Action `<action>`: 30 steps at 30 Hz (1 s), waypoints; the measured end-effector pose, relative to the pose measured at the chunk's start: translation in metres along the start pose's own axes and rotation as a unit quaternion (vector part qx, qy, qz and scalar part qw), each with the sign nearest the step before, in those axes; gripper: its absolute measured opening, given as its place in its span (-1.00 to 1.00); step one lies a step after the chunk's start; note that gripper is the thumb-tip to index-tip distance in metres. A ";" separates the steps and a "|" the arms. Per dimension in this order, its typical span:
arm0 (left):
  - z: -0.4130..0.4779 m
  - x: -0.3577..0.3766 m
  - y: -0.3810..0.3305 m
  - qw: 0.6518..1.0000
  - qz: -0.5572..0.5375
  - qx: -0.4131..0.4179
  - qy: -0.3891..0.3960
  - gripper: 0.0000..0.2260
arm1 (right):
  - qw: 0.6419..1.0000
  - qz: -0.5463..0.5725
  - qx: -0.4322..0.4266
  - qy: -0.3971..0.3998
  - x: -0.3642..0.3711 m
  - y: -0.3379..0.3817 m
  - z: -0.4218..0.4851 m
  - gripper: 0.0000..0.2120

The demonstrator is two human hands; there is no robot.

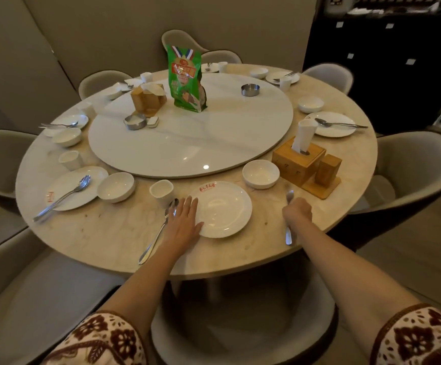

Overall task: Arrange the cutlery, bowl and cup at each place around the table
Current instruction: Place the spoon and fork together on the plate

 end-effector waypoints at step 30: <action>-0.039 0.008 0.066 0.994 0.070 -0.085 -0.012 -0.76 | 0.987 0.013 -0.158 0.036 0.070 0.065 -0.077 -0.91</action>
Point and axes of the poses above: each hand's wrist, its own z-axis towards the middle knuckle, its own x-axis out of the palm, y = z × x, the point moved 2 cm from there along z, towards the middle knuckle, and after that the axes turned 8 degrees about z, right-handed, at the moved point
